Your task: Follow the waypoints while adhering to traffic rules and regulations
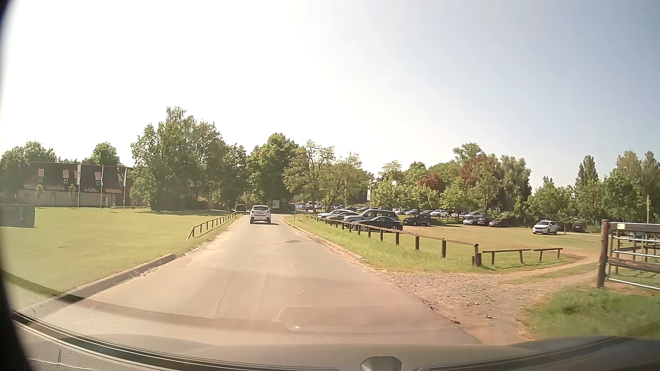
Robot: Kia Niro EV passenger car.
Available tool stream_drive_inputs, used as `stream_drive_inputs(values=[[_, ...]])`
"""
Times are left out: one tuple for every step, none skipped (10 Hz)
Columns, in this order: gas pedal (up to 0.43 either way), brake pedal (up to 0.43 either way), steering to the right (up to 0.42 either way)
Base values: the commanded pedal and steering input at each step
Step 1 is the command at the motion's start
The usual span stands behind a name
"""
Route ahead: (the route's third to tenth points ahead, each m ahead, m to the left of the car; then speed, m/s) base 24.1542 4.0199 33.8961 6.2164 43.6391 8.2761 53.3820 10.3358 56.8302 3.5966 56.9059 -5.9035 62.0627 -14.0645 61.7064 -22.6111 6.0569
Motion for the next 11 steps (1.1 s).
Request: stream_drive_inputs(values=[[0.000,0.232,-0.118],[0.000,0.232,-0.114],[0.000,0.232,-0.112],[0.000,0.232,-0.112],[0.000,0.226,-0.112],[0.000,0.110,-0.112],[0.000,0.024,-0.111],[0.000,0.024,-0.110],[0.000,0.024,-0.107],[0.000,0.024,-0.100],[0.000,0.024,-0.094]])
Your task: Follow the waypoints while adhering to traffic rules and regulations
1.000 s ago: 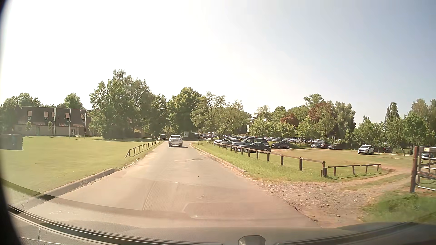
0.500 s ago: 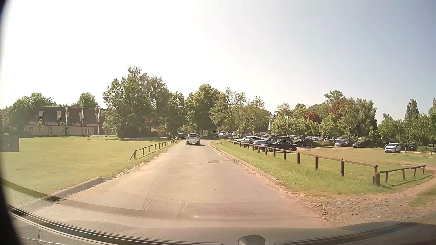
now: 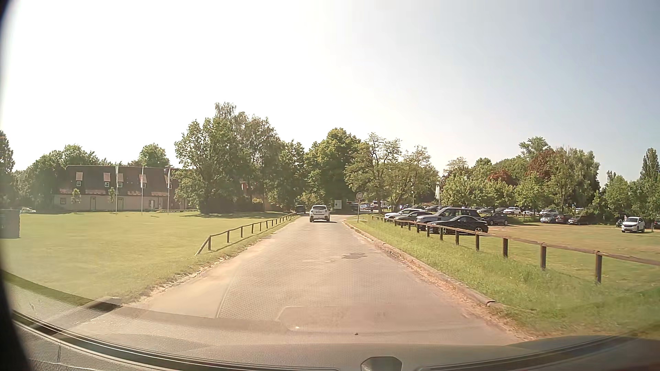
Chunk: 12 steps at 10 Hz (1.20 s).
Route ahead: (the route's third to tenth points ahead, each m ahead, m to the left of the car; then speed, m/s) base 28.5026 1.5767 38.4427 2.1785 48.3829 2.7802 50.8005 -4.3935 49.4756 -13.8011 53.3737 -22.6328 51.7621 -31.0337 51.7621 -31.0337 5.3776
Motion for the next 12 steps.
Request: stream_drive_inputs(values=[[0.020,0.024,-0.084],[0.039,0.024,-0.074],[0.039,0.024,-0.067],[0.047,0.024,-0.058],[0.047,0.024,-0.047],[0.059,0.024,-0.037],[0.059,0.024,-0.030],[0.067,0.024,-0.022],[0.067,0.024,-0.017],[0.067,0.024,-0.010],[0.067,0.024,-0.007],[0.059,0.024,-0.007]])
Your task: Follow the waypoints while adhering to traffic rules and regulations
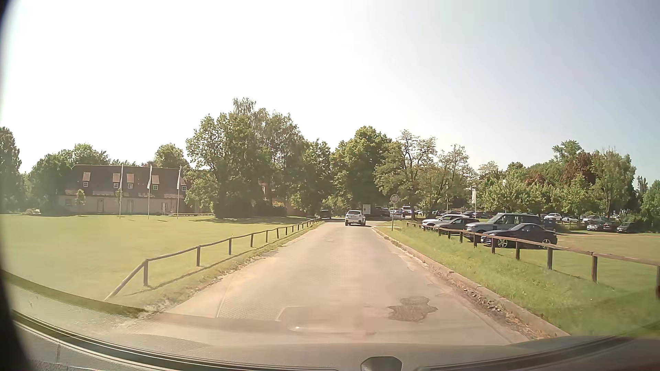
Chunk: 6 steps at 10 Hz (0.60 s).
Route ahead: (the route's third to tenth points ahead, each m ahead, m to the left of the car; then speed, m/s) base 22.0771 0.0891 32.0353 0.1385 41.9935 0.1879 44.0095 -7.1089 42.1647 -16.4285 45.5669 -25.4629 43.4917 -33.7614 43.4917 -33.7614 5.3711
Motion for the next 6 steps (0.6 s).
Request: stream_drive_inputs(values=[[0.059,0.024,-0.007],[0.059,0.024,-0.007],[0.059,0.024,-0.007],[0.059,0.024,-0.007],[0.059,0.024,-0.007],[0.059,0.024,-0.007]])
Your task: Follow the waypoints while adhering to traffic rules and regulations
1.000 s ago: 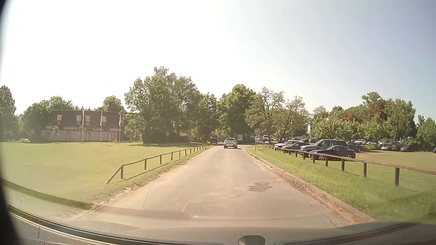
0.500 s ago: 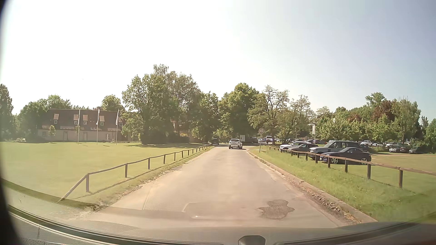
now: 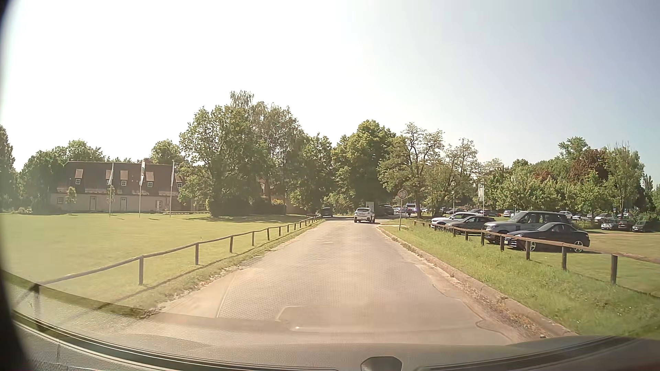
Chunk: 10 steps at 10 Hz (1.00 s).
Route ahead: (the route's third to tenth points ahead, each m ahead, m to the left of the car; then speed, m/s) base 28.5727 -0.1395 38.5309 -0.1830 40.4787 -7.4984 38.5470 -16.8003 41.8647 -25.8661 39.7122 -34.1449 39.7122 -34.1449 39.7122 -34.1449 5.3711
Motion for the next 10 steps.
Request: stream_drive_inputs(values=[[0.047,0.024,-0.006],[0.047,0.024,-0.005],[0.047,0.024,-0.006],[0.047,0.024,-0.006],[0.047,0.024,-0.006],[0.047,0.024,-0.005],[0.047,0.024,-0.005],[0.047,0.024,-0.005],[0.047,0.024,-0.005],[0.028,0.024,-0.005]])
